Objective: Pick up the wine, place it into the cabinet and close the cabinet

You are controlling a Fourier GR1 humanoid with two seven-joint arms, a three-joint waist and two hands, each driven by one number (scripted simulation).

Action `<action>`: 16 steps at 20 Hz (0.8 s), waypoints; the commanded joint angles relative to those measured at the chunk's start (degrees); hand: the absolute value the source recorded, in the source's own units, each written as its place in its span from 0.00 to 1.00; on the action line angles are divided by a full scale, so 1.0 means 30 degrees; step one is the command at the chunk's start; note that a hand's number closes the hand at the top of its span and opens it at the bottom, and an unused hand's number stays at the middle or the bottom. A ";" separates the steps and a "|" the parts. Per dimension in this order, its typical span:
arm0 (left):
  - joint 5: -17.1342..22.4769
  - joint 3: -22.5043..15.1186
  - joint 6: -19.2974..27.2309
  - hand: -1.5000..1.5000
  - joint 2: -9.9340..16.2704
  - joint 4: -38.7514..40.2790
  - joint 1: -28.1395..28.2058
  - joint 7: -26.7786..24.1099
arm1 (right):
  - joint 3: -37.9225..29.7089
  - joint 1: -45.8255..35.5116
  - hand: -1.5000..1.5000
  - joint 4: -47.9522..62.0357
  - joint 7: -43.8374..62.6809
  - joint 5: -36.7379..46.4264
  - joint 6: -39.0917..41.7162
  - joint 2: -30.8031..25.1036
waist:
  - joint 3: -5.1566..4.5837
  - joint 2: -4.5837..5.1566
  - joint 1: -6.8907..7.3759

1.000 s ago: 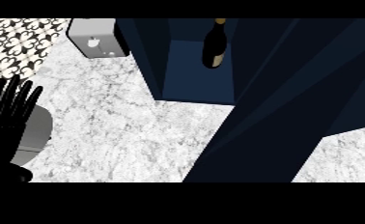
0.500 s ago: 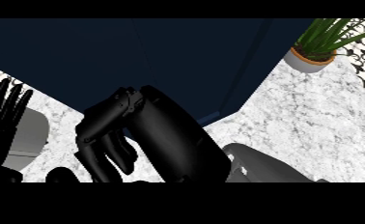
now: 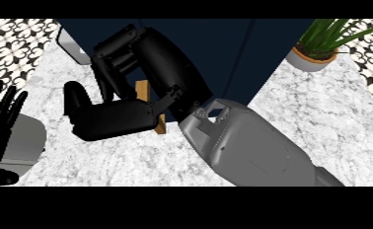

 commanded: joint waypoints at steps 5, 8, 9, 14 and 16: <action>-0.0788 0.0366 0.0033 0.00 -0.0722 0.0516 -0.1256 0.0454 | -0.1323 0.0762 1.00 0.4257 -0.3068 -0.0119 0.2008 0.0040 | 0.0010 0.0038 -0.0159; -0.0735 0.0999 -0.1252 0.00 -0.0663 0.0671 0.0026 0.0081 | -0.2474 0.0717 1.00 0.5747 -0.4112 0.0620 0.3288 -0.0093 | 0.0009 0.0020 -0.0084; -0.0149 0.0723 0.0380 0.00 -0.0944 -0.1335 -0.0323 0.1451 | -0.2208 0.1138 1.00 0.5808 -0.4351 0.0920 0.3554 -0.0065 | 0.0022 -0.0009 -0.0093; -0.0325 0.1438 -0.1045 0.00 -0.0504 0.1550 -0.1716 0.1040 | -0.3326 0.0533 1.00 0.7049 -0.4556 0.0670 0.4369 -0.0457 | 0.0006 0.0034 -0.0224; -0.0814 0.0814 -0.0549 0.00 -0.0890 0.0294 -0.0943 0.1205 | -0.4475 -0.0799 1.00 0.8693 -0.5339 0.0525 0.5352 -0.1375 | 0.0012 0.0099 0.0055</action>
